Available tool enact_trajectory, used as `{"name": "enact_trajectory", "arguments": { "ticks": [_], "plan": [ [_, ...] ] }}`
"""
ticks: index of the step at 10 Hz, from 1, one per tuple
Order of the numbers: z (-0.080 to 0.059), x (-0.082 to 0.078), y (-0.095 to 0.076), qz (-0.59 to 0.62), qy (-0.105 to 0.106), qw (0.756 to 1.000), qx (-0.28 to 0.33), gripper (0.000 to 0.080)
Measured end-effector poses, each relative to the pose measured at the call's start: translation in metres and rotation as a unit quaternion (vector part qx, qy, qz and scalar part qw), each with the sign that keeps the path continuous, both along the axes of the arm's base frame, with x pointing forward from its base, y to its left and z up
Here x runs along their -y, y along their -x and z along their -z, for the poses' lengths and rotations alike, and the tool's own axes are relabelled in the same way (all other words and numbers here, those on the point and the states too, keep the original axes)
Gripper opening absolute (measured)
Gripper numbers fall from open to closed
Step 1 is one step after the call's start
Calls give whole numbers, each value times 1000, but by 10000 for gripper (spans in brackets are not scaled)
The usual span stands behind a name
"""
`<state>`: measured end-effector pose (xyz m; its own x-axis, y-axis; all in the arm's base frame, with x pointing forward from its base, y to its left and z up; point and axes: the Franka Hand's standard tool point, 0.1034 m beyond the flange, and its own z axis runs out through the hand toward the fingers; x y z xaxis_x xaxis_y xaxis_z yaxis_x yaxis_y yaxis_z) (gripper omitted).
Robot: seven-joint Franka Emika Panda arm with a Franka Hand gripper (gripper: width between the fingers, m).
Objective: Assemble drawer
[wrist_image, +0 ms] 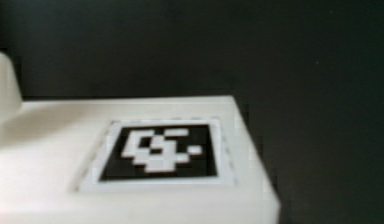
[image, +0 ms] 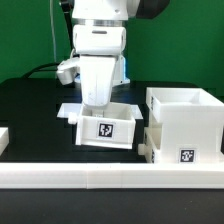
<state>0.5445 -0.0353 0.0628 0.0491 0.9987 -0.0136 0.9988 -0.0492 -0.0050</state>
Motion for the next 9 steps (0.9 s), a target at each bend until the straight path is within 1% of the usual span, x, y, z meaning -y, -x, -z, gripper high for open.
{"name": "enact_trajectory", "arguments": {
  "ticks": [1,2,4,5,7,8,9],
  "plan": [
    [1,4,1,-11,-7,1000,-1,42],
    [2,10,2,-5,-7,1000,-2,42],
    [3,11,3,-4,-6,1000,-3,42],
    [5,8,4,-4,-6,1000,-8,42],
    [2,-8,2,-12,-9,1000,-22,42],
    [2,-10,0,-16,-10,1000,-23,42],
    [3,-9,1,-15,-10,1000,-24,42]
  ]
}}
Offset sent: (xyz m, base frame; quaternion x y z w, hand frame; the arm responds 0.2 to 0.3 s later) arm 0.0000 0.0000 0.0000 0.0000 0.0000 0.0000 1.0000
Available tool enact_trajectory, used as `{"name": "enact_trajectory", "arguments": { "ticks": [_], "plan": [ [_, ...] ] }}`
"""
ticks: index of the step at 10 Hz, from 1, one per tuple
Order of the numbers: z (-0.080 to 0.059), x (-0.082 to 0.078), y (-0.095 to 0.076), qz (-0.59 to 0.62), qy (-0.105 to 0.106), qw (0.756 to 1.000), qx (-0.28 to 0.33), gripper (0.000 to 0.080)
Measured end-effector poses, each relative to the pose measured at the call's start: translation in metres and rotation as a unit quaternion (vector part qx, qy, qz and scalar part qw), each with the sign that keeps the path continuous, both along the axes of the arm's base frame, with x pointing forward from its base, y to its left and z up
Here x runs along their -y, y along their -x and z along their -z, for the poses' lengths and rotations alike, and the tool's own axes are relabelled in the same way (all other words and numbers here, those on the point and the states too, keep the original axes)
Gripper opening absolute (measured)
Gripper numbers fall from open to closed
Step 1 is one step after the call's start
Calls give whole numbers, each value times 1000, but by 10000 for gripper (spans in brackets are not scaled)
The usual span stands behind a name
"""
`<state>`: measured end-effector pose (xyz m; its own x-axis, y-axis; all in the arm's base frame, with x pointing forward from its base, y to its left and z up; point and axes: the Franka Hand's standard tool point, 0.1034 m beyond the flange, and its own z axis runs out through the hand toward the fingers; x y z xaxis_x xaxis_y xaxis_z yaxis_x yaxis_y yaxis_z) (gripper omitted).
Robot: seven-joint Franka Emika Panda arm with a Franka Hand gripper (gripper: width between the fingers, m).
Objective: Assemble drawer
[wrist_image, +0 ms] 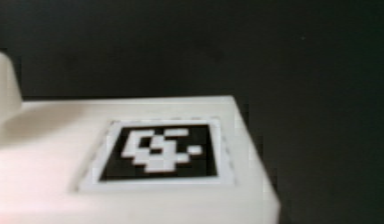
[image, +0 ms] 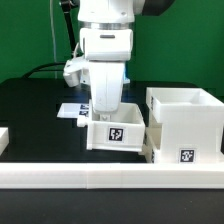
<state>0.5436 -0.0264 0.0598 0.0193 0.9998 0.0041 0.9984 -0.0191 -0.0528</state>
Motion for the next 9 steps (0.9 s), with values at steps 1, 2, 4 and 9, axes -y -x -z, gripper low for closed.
{"name": "enact_trajectory", "arguments": {
  "ticks": [1,2,4,9],
  "plan": [
    [0,0,0,0,0,1000,0,42],
    [0,0,0,1,0,1000,1,42],
    [-2,-12,-2,-2,-3,1000,5,42],
    [-1,-13,-1,-3,-4,1000,4,42]
  ]
}}
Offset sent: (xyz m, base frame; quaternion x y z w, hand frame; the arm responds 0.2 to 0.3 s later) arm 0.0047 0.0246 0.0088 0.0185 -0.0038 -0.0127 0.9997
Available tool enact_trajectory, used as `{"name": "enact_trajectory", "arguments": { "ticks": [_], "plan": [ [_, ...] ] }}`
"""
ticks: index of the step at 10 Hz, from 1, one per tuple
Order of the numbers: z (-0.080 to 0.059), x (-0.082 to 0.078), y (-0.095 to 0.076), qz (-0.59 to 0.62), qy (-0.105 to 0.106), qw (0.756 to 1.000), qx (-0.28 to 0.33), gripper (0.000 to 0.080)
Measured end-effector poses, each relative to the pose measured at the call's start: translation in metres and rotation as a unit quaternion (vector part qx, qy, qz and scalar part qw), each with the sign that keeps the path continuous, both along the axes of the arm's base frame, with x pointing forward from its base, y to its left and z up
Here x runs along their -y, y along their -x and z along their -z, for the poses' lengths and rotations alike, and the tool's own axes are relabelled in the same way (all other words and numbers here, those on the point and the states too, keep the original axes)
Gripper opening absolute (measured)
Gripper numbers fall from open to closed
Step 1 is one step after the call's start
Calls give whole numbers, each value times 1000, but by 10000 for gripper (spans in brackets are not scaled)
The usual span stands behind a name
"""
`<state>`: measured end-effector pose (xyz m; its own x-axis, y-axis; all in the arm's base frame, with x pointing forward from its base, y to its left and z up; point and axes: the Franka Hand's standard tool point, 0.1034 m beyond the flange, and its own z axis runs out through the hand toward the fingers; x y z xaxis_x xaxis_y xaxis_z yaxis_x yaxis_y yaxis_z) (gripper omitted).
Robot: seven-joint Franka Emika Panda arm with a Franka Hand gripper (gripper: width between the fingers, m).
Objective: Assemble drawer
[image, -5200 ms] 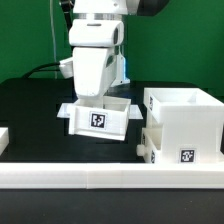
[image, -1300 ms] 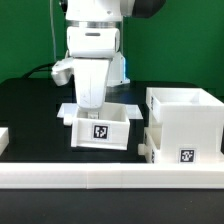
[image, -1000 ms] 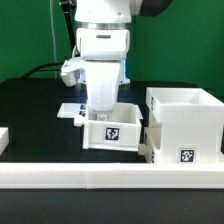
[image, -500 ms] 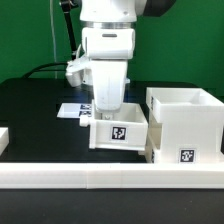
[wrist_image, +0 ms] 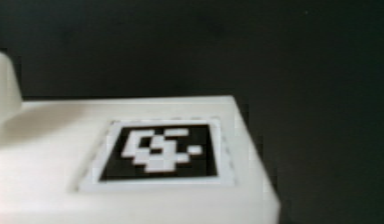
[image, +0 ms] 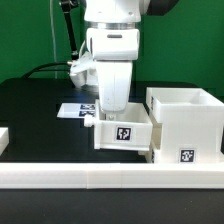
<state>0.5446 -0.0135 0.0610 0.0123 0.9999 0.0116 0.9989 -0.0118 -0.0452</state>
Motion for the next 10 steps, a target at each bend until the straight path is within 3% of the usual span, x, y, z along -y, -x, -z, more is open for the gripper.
{"name": "enact_trajectory", "arguments": {
  "ticks": [5,10],
  "plan": [
    [3,0,1,1,-1,1000,11,42],
    [2,-16,0,14,-4,1000,12,42]
  ]
}}
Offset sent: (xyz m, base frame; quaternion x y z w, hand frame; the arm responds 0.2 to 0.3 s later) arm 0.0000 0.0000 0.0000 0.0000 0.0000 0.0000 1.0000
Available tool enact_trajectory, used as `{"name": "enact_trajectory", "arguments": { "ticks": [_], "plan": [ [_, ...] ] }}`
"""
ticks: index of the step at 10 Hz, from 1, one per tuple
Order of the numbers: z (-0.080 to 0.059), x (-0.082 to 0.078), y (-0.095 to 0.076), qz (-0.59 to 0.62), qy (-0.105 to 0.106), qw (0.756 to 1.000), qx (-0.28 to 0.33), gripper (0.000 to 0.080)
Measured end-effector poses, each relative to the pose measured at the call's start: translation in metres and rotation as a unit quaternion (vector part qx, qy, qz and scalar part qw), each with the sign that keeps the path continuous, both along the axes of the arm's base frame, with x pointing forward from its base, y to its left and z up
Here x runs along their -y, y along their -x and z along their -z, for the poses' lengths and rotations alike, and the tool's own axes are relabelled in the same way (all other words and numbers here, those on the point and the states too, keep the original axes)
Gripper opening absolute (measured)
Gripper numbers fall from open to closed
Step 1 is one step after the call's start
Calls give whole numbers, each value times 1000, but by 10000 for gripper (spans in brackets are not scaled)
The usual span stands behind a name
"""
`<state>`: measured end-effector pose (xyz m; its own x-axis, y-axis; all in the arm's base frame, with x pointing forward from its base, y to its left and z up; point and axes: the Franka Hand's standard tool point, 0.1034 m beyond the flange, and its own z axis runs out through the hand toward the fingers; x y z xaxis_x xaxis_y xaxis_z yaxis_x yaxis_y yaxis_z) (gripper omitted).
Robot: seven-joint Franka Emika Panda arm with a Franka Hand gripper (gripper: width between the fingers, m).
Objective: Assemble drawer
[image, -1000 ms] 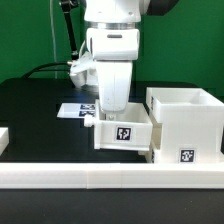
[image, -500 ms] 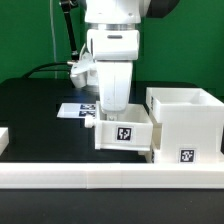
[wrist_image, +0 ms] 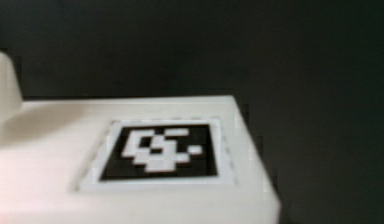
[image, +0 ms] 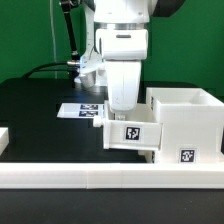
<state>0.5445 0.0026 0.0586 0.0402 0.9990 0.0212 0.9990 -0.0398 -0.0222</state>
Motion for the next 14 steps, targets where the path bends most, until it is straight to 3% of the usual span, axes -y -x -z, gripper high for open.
{"name": "enact_trajectory", "arguments": {
  "ticks": [12,14],
  "plan": [
    [0,-1,0,-27,8,1000,1,42],
    [0,-7,0,-23,6,1000,2,42]
  ]
}}
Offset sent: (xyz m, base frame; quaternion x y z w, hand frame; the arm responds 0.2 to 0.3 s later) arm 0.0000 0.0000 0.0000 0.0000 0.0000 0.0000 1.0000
